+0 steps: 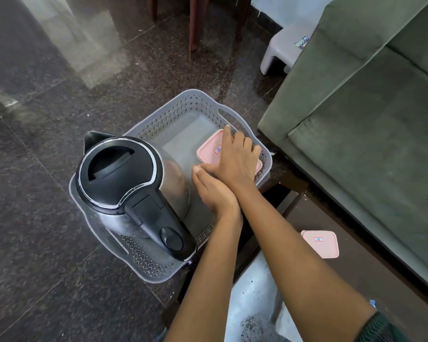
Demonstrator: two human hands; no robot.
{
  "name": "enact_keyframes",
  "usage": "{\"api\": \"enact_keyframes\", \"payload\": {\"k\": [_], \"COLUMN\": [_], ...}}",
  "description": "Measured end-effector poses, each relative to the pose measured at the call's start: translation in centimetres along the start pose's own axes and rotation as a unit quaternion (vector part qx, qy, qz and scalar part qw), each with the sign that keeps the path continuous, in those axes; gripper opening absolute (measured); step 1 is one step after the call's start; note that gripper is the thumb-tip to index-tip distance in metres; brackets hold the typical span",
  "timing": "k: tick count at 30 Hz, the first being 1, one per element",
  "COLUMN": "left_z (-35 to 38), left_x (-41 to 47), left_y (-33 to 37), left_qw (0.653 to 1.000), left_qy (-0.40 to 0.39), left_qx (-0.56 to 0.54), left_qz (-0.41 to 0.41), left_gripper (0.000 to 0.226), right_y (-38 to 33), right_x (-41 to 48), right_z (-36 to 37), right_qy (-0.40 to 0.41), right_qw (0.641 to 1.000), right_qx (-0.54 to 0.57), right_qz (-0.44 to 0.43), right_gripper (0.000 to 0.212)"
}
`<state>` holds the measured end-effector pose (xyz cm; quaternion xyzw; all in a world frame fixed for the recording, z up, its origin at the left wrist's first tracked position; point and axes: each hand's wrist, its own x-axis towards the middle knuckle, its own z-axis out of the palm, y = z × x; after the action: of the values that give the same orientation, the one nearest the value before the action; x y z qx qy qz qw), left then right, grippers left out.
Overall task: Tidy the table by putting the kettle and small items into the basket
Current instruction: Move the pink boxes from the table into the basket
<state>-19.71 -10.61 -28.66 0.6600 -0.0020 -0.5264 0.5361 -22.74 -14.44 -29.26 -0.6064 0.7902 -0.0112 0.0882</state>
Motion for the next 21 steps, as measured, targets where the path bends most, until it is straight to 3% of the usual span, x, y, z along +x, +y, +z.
{"api": "enact_keyframes", "payload": {"k": [4,7,10,13,18,21], "left_z": [0.3,0.1,0.3,0.5,0.5,0.2], "left_x": [0.2,0.9,0.5,0.5,1.1,1.1], "left_y": [0.1,0.1,0.4,0.3,0.3,-0.1], "left_qw": [1.0,1.0,0.999,0.998,0.995,0.986], "left_qy": [-0.018,-0.013,-0.028,-0.043,-0.063,-0.071], "left_qx": [-0.002,-0.004,0.023,0.035,0.074,0.142], "left_qz": [-0.002,-0.01,-0.016,-0.01,0.027,0.058], "left_gripper": [0.035,0.028,0.054,0.054,0.033,0.036], "right_y": [0.7,1.8,3.3,3.8,3.3,3.3], "right_x": [-0.8,-3.0,-5.7,-6.6,-5.4,-5.4], "right_z": [-0.8,-1.7,-1.4,0.0,0.7,0.4], "right_qy": [-0.002,0.074,0.12,0.068,0.08,0.087], "right_qw": [0.999,0.996,0.993,0.996,0.994,0.994], "right_qx": [0.034,0.048,-0.008,-0.052,-0.078,-0.066], "right_qz": [-0.013,-0.019,0.003,0.005,-0.01,-0.026], "right_gripper": [0.106,0.054,0.02,0.021,0.009,0.005]}}
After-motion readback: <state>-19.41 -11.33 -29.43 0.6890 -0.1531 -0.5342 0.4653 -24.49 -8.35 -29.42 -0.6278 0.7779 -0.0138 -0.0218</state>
